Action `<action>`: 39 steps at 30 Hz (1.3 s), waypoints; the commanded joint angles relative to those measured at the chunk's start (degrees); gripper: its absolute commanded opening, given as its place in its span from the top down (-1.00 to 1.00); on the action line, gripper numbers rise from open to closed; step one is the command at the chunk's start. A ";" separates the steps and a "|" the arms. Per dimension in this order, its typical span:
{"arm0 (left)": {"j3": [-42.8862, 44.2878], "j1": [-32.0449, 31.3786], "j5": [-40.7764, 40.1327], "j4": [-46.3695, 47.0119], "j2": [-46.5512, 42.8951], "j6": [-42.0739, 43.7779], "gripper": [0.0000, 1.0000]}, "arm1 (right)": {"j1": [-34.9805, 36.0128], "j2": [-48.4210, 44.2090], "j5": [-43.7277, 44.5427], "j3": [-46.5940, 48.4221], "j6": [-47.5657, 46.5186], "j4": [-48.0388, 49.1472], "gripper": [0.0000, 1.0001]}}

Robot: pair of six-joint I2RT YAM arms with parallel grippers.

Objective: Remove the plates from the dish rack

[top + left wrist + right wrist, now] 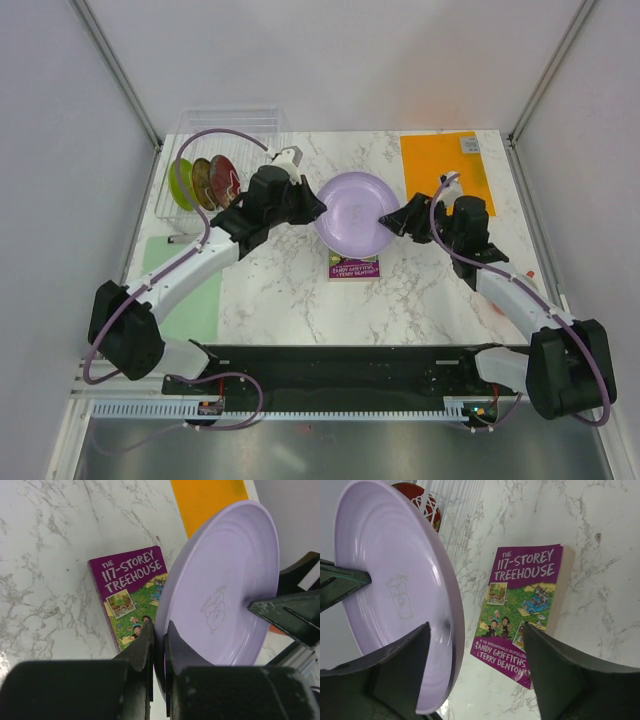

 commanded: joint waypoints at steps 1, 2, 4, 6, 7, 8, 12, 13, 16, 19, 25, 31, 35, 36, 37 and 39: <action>-3.19 -0.06 9.28 9.17 -2.99 -2.94 0.95 | 0.40 2.49 -6.02 -0.85 2.36 9.49 -0.32; -3.90 -0.06 10.42 10.92 -3.08 -3.04 0.95 | 0.40 2.59 -6.04 -0.67 2.10 9.23 0.54; -5.22 -0.06 11.84 11.02 -3.43 -3.04 0.95 | 0.32 1.19 -4.81 -0.58 1.84 6.70 1.00; -6.97 0.02 10.53 10.50 -4.04 -2.69 0.36 | 0.23 -3.62 0.79 0.20 -0.96 1.79 1.00; -7.59 0.11 9.39 9.71 -4.83 -2.51 -0.12 | 0.23 -5.74 8.48 1.08 -2.11 -5.46 1.00; -8.12 0.20 8.07 8.23 -5.36 -2.16 -0.30 | 0.14 -8.03 13.86 1.87 -4.47 -9.71 1.00; -12.33 1.25 0.09 5.76 -8.70 -0.49 -1.00 | -1.17 -16.99 30.07 5.74 -8.53 -30.01 1.00; -13.04 1.51 -1.07 5.49 -10.09 -0.49 -1.00 | -1.70 -17.62 31.65 6.44 -8.88 -31.97 1.00; -14.28 2.22 -6.87 3.30 -11.60 -0.49 -0.99 | -3.81 -17.63 34.57 6.45 -8.80 -37.08 1.00; -13.14 3.01 -11.53 -0.74 -12.83 0.74 -1.00 | -5.57 -16.75 35.89 4.44 -7.92 -37.70 1.00; -12.16 5.56 -15.85 -5.50 -16.43 3.29 -1.00 | -9.17 -12.18 34.49 2.93 -9.15 -34.98 1.00; -15.15 7.05 -17.78 -4.36 -23.55 3.99 -0.99 | -11.19 -9.46 34.65 4.69 -10.02 -30.58 1.00; -16.29 8.46 -18.30 -4.27 -26.36 5.14 -0.99 | -14.53 -2.45 31.59 5.04 -10.47 -30.50 1.00; -16.47 8.72 -18.31 -4.27 -26.72 5.40 -1.00 | -14.97 -1.29 30.54 4.61 -10.47 -30.23 1.00; -16.56 9.25 -18.22 -4.36 -27.42 5.49 -1.00 | -15.59 -0.32 29.66 4.25 -10.47 -29.97 1.00; -16.91 9.69 -17.61 -4.53 -28.04 5.66 -1.00 | -15.94 1.62 28.16 2.51 -10.03 -28.13 1.00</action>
